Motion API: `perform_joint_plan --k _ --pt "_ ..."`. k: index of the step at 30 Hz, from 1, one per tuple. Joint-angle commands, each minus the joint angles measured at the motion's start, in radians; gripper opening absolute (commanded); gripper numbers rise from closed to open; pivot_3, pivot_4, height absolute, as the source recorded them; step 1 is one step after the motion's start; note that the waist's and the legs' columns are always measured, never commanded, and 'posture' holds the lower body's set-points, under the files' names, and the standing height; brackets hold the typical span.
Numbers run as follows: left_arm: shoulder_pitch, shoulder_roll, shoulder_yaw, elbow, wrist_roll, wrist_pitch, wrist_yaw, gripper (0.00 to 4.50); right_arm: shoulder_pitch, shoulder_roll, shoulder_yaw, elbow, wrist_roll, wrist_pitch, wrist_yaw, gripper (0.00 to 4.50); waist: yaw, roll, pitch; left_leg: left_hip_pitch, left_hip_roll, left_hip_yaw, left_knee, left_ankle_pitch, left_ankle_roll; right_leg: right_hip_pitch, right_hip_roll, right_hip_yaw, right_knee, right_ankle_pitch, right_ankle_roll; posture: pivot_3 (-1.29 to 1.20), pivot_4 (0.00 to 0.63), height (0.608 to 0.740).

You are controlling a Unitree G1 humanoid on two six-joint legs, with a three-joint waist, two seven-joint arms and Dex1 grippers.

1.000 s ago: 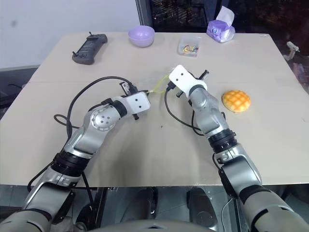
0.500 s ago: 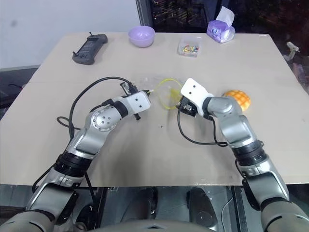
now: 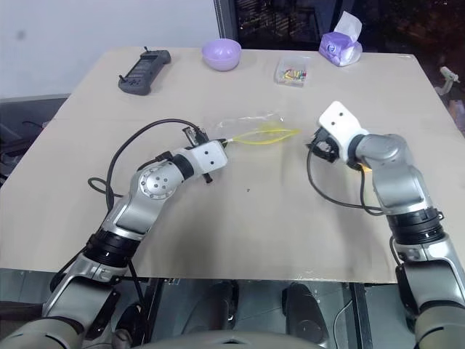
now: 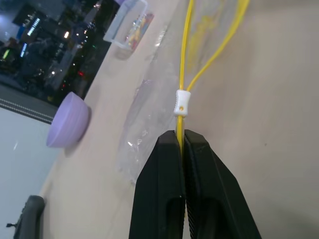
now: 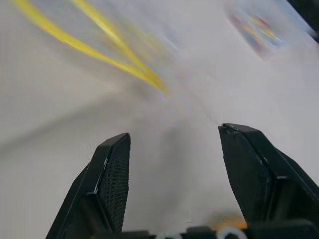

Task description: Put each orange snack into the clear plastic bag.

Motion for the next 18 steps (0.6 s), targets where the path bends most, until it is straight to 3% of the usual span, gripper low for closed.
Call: perform_joint_plan --k 1,9,18 --pt "-0.014 -0.006 0.016 -0.019 -0.002 -0.022 0.001 0.00 -0.032 -0.002 -0.091 0.132 -0.009 0.011 -0.115 3.06 0.000 0.000 0.000 0.000 0.000 0.000 0.000 0.000 0.000 0.000 0.000 0.000 0.000 0.000 0.000 0.00 0.150 0.740" --pt "-0.006 -0.009 0.025 -0.024 0.006 -0.022 0.005 0.00 -0.029 0.032 -0.256 0.245 0.117 0.146 -0.183 3.06 -0.002 0.000 0.000 0.000 0.000 0.001 0.000 0.000 0.000 0.000 0.000 0.001 0.000 0.000 0.000 0.00 0.150 0.740" --pt "-0.006 -0.012 0.025 -0.018 0.005 -0.023 0.007 0.00 0.024 0.047 -0.361 0.086 0.259 0.259 -0.180 3.06 0.001 0.000 0.000 0.000 0.000 0.001 0.000 0.000 0.000 0.000 0.000 0.001 0.000 0.000 0.000 0.00 0.150 0.740"
